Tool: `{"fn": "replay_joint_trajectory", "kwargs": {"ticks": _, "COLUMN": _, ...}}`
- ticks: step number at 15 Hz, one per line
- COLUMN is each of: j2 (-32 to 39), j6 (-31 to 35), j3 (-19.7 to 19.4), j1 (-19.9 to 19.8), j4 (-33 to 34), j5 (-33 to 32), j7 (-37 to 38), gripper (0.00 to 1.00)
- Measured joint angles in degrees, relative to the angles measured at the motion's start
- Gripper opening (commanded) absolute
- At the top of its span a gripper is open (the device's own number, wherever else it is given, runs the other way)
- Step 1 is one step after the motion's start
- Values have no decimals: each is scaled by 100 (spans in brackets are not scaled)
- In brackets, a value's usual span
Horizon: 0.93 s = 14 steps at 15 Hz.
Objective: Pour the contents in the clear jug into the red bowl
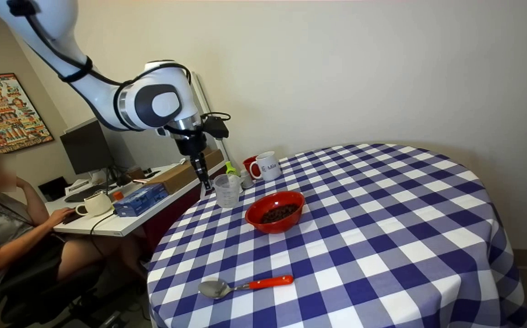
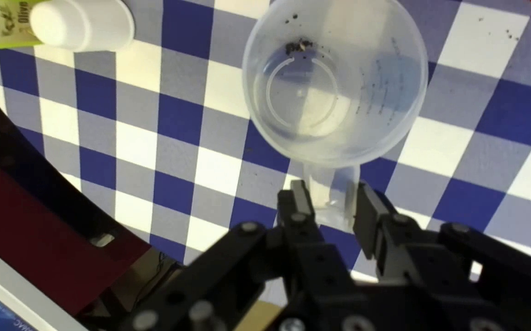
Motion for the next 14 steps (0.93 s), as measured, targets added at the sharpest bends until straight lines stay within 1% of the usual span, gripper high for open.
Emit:
{"fn": "replay_joint_trajectory", "kwargs": {"ticks": 3, "j2": 1, "j6": 644, "j3": 2, "j1": 0, "j4": -241, "j5": -805, "j7": -3, "gripper": 7}}
{"fn": "replay_joint_trajectory", "kwargs": {"ticks": 6, "j2": -3, "j6": 1035, "j3": -102, "j1": 10, "j4": -414, "j5": -1734, "j7": 44, "gripper": 7}}
{"fn": "replay_joint_trajectory", "kwargs": {"ticks": 11, "j2": -36, "j6": 1077, "j3": -454, "j1": 130, "j4": -550, "j5": -2840, "j7": 293, "gripper": 7}}
{"fn": "replay_joint_trajectory", "kwargs": {"ticks": 14, "j2": -37, "j6": 1009, "j3": -548, "j1": 179, "j4": -588, "j5": -3171, "j7": 461, "gripper": 7}}
